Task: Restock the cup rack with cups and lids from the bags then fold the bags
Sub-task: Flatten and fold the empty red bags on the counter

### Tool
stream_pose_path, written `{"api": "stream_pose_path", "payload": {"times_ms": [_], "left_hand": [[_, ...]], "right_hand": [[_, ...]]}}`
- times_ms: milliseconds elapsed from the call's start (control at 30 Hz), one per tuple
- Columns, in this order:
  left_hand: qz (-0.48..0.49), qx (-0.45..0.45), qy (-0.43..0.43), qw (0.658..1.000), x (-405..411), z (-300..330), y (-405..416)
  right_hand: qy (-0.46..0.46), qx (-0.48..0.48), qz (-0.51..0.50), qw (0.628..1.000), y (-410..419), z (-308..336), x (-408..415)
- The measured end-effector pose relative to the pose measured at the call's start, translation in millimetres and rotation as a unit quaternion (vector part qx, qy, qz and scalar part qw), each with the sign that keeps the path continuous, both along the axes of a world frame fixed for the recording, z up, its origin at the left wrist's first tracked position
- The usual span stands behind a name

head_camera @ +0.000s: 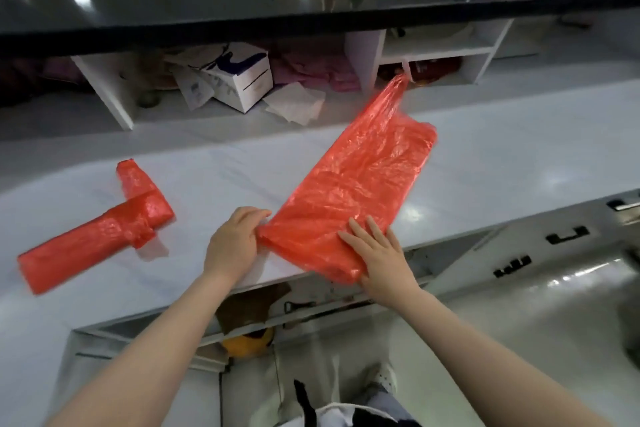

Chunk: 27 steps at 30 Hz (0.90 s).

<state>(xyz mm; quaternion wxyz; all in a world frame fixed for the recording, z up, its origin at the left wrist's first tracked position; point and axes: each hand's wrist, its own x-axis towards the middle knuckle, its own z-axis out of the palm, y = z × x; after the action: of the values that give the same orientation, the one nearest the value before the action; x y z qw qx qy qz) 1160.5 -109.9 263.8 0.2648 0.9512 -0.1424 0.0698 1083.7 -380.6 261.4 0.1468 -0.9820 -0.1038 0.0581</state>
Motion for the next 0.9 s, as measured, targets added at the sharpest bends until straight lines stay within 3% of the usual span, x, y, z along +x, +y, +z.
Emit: {"api": "stream_pose_path", "payload": {"times_ms": [167,300,400,500,600,667,900], "left_hand": [[-0.188,0.096,-0.139,0.967,9,9,-13],[-0.301,0.164,-0.188,0.92,28,27,-27],[-0.39,0.22,-0.165,0.879,30,28,-36],[-0.432,0.269,-0.164,0.845,30,32,-49],[-0.443,0.253,-0.172,0.843,30,39,-59],[-0.456,0.233,-0.165,0.843,28,40,-62],[-0.457,0.204,-0.052,0.864,30,44,-65]], "right_hand": [[0.008,0.005,0.075,0.997,-43,0,-8],[0.024,-0.015,0.074,0.997,-70,3,-17],[0.018,0.0,0.055,0.998,-83,7,-21],[-0.088,0.03,0.005,0.996,-89,14,-31],[-0.204,0.051,-0.037,0.977,-97,9,-39],[-0.234,0.057,-0.034,0.97,-100,6,-42],[-0.216,0.085,-0.089,0.969,-99,6,-41]]}}
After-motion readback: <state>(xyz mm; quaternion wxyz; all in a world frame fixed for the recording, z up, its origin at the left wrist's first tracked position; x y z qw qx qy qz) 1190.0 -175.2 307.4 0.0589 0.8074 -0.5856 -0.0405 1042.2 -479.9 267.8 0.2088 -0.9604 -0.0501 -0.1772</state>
